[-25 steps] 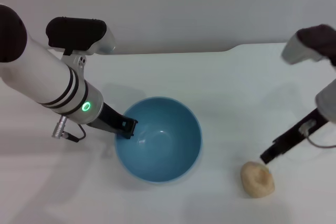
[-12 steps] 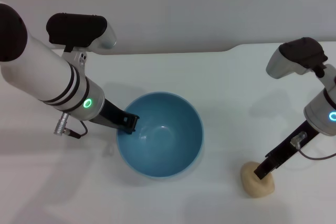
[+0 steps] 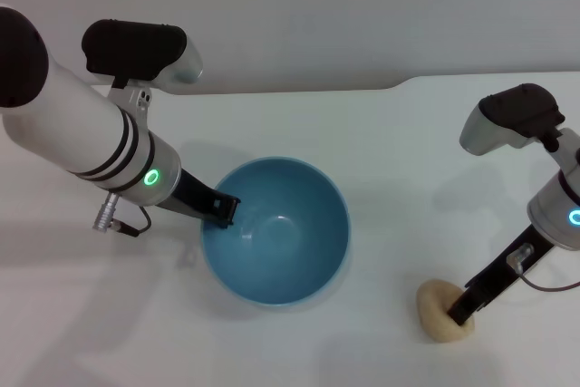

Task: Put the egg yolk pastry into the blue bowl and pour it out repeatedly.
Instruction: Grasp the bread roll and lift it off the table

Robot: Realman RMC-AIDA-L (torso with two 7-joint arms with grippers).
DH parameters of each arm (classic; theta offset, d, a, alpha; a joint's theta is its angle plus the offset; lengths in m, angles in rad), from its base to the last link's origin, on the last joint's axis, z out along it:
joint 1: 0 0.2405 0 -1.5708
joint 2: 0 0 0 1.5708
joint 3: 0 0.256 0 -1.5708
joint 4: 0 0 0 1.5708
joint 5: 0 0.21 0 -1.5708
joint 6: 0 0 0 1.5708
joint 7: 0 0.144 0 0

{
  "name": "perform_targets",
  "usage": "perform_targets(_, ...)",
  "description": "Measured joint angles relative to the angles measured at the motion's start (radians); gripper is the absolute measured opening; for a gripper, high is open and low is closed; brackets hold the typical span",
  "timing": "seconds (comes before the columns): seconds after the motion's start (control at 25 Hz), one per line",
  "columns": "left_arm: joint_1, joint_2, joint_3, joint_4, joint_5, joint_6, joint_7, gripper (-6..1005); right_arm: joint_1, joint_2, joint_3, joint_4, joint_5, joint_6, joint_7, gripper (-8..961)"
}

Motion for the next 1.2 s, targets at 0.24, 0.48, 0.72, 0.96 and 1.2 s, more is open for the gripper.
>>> perform_targets(0.24,0.001,0.000,0.005,0.001,-0.001,0.004,0.054,3,-0.013,0.004,0.000,0.016,-0.011,0.052,0.012,333)
perform_targets(0.48,-0.003,-0.001,0.010,-0.004,-0.002,0.010,0.113,3,-0.037,0.016,0.002,0.029,-0.001,0.149,0.018,334)
perform_targets(0.72,-0.010,0.000,0.012,-0.003,-0.009,0.003,0.178,4,-0.055,0.015,0.002,0.091,0.143,0.292,0.015,336)
perform_targets(0.96,-0.007,0.000,0.012,-0.037,-0.014,-0.003,0.209,4,-0.081,0.020,-0.032,0.099,0.286,0.323,-0.006,331)
perform_targets(1.2,0.002,0.000,0.008,-0.054,-0.016,-0.004,0.220,4,-0.092,0.019,-0.036,0.089,0.296,0.324,-0.007,207)
